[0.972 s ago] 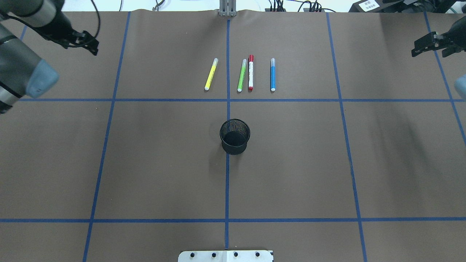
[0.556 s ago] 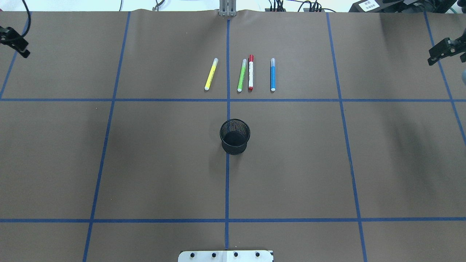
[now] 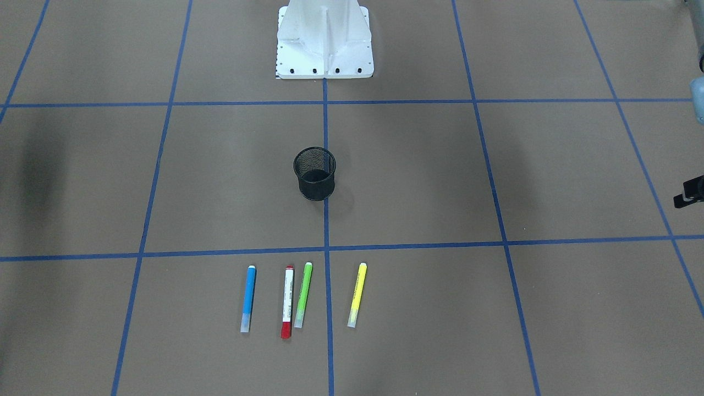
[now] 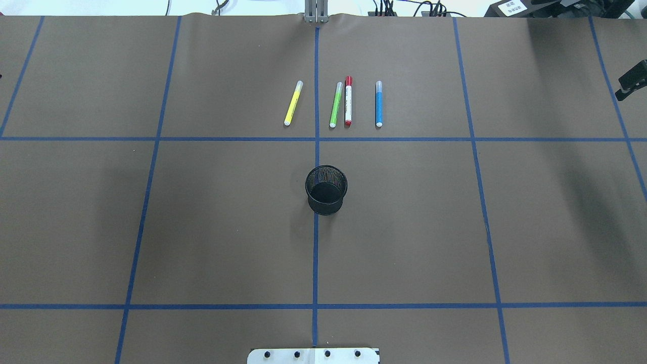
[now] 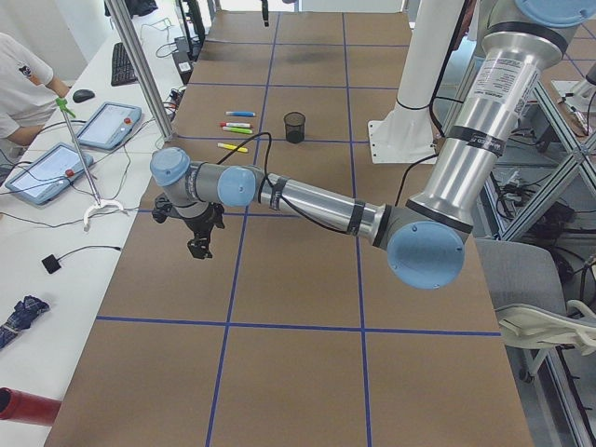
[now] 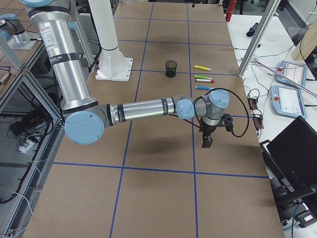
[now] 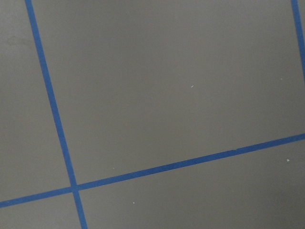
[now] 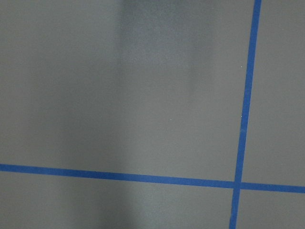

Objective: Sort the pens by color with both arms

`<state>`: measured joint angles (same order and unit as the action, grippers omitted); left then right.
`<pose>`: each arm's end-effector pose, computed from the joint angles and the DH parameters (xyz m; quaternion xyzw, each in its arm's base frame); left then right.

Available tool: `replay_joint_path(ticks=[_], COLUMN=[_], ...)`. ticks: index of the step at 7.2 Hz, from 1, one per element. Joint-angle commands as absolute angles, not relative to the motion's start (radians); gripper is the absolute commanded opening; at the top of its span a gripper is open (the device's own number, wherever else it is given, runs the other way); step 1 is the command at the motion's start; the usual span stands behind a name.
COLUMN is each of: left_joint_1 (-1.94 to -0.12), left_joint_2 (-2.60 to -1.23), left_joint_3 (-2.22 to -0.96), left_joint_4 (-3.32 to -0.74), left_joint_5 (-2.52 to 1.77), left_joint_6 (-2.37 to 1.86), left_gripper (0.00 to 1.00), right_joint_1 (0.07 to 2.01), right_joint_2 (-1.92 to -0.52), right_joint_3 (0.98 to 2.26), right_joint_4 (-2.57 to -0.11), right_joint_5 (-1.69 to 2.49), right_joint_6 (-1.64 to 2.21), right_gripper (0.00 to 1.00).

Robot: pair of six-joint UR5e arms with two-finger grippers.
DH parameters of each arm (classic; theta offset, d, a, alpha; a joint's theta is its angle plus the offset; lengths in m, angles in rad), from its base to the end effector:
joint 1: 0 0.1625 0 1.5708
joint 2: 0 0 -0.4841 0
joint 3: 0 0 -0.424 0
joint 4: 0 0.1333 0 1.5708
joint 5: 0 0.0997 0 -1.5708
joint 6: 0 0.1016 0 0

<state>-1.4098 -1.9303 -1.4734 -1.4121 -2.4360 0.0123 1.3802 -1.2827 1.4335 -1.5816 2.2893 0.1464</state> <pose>0.0547 -0.6859 0.5610 0.0157 0.4210 0.1001 0.9014 -0.0610 -0.6667 0.6248 0.0057 -0.3567 -0.0452 0.9331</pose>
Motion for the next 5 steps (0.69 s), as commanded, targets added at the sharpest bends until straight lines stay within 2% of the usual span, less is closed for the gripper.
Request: replay_joint_path(ticks=[1, 5], left_joint_1=[-1.416, -1.419], left_joint_2=[-1.898, -1.836], left_joint_3=[-1.494, -1.514], left_joint_4=[-1.416, -1.430], left_joint_5=[-2.450, -2.448], left_joint_6=[0.011, 0.011], left_gripper=[0.99, 0.99], right_joint_1=[1.384, 1.384], right_joint_2=[-1.282, -1.282], right_joint_3=[1.425, 1.448], right_joint_4=[-1.574, -1.565], right_joint_5=[2.286, 2.276], right_joint_6=[0.138, 0.153], right_gripper=[1.00, 1.00])
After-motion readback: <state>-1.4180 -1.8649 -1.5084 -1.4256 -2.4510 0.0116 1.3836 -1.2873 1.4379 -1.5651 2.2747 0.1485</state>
